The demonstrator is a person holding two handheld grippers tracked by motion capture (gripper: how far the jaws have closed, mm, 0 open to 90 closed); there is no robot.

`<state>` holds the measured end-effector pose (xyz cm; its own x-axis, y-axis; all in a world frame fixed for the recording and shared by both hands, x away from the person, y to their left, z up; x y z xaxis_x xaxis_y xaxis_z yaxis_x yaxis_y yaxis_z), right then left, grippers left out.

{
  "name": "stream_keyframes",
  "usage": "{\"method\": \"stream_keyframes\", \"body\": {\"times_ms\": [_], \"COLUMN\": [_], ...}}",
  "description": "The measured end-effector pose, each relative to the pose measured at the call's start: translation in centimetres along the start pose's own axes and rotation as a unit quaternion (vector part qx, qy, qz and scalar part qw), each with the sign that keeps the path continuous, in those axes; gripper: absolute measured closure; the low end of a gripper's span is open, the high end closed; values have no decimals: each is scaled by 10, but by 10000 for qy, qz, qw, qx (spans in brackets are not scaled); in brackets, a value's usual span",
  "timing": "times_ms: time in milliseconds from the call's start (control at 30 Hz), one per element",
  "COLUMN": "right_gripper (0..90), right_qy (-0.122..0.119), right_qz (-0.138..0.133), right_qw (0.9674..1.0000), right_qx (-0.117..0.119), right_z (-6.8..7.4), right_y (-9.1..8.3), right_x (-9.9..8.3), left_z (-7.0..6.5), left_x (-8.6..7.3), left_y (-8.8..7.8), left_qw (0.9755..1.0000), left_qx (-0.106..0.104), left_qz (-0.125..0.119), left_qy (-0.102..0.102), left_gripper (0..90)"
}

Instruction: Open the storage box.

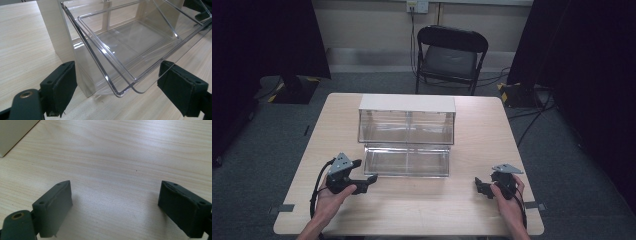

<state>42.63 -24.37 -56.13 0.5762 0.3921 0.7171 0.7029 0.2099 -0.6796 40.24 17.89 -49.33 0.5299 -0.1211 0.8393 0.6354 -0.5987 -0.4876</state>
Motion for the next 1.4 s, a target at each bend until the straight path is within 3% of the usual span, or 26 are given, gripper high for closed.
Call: {"method": "stream_keyframes", "body": {"times_ms": [100, 500, 833, 1067, 1400], "right_gripper": [111, 110, 109, 109, 109], "right_qy": [2, 1, 8, 0, 7], "right_qz": [1, 0, 3, 0, 4], "right_qw": [10000, 10000, 10000, 10000, 10000], "right_qx": [1, 1, 10, 13, 8], "right_z": [0, 0, 0, 0, 0], "right_y": [0, 0, 0, 0, 0], "right_x": [0, 0, 0, 0, 0], "left_z": [0, -4, -4, -6, -10], "left_x": [0, 4, 9, 11, 16], "left_y": [0, -2, -6, -8, -8], "left_qw": [10000, 10000, 9999, 9999, 9998], "left_qx": [17, 23, 4, -18, -1], "left_qz": [14, -29, -63, -127, -178], "left_qy": [79, 8, 102, 6, 131], "left_gripper": [155, 155, 155, 154, 155]}}
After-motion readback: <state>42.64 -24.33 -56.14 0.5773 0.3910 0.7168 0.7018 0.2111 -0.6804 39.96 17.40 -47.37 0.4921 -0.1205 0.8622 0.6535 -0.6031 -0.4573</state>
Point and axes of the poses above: each handheld gripper's, and its own axes: y roughly forward along the jaws, x roughly out of its top, z roughly to its left, the point moved 9 cm from there along y, roughly forward along the jaws, and after that the axes turned 11 degrees about -y, right-handed, at the moved point
